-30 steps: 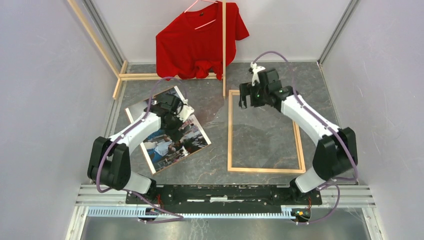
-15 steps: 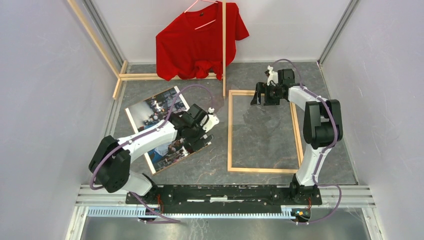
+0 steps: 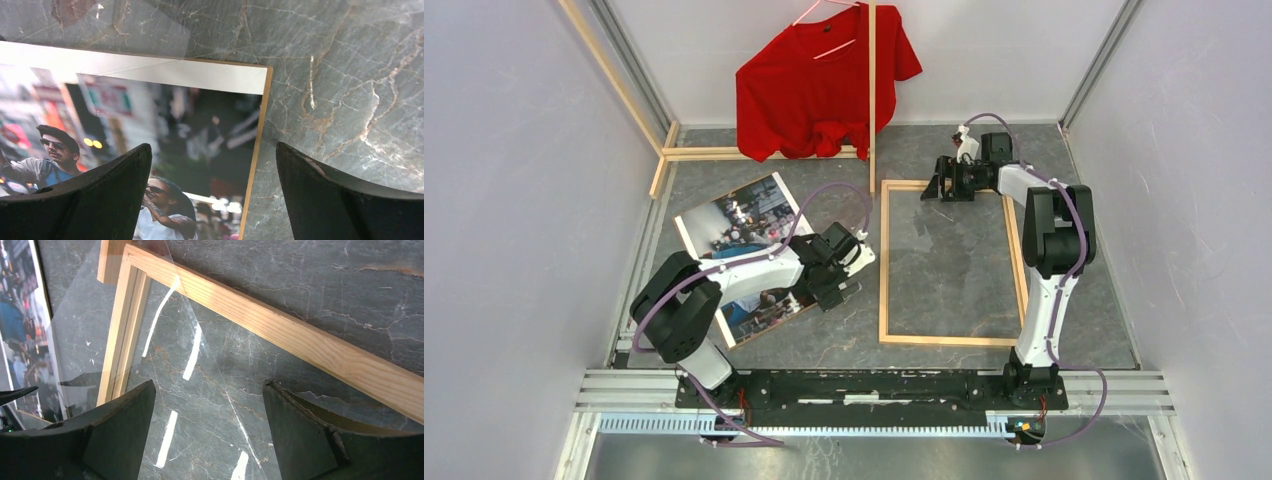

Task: Put the photo into the frame
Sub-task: Pick up the photo frame item from the photo frame.

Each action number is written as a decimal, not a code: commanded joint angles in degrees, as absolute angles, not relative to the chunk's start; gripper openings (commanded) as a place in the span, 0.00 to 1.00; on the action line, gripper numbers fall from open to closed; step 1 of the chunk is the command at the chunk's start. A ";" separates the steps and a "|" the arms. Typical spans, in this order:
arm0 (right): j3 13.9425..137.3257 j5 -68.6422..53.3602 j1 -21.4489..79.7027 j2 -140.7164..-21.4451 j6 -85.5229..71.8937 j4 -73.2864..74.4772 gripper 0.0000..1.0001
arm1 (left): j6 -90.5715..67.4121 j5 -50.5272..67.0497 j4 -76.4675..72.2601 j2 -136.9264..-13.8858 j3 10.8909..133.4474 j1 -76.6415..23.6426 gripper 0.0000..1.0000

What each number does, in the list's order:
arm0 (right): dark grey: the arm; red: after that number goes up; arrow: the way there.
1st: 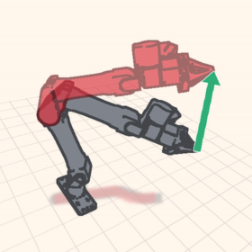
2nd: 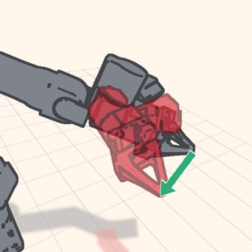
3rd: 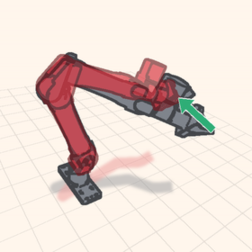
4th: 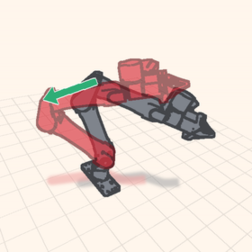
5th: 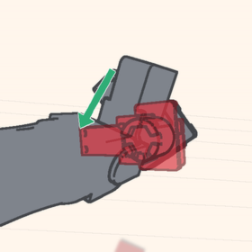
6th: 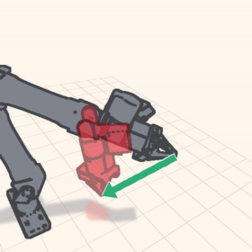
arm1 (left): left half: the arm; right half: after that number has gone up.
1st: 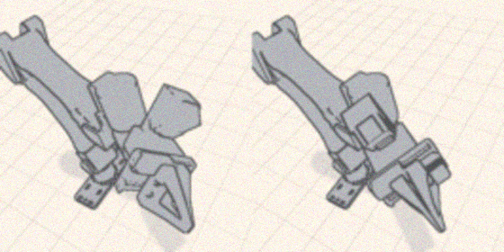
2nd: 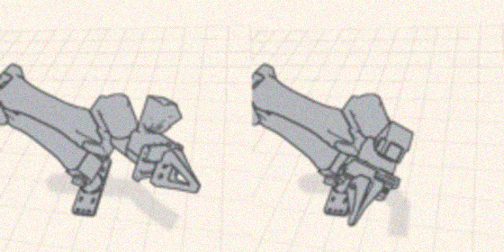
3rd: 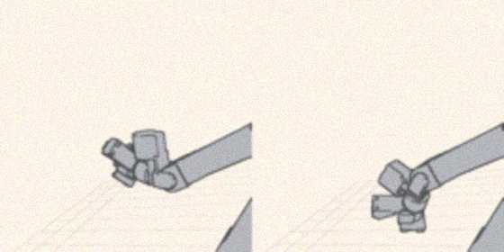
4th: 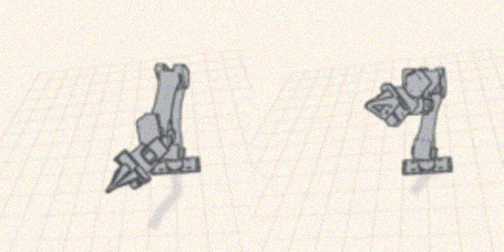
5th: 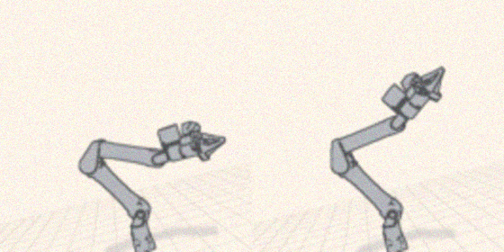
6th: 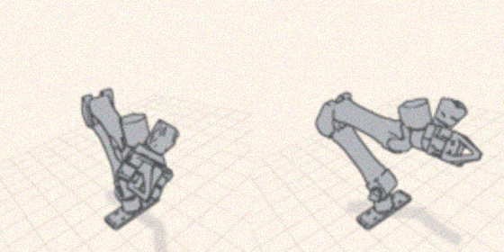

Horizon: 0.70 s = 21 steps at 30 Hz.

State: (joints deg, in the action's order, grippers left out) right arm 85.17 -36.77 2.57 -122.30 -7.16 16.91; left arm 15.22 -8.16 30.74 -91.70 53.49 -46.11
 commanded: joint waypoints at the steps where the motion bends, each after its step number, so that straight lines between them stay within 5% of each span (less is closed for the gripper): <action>1: 82.92 -41.73 1.85 -123.20 -6.52 15.69 0.85 | 12.47 -9.86 27.14 -92.74 54.08 -46.47 1.00; 21: 59.54 -45.97 0.29 -104.49 -15.13 6.36 0.71 | 13.83 -16.46 25.94 -100.01 60.21 -47.20 1.00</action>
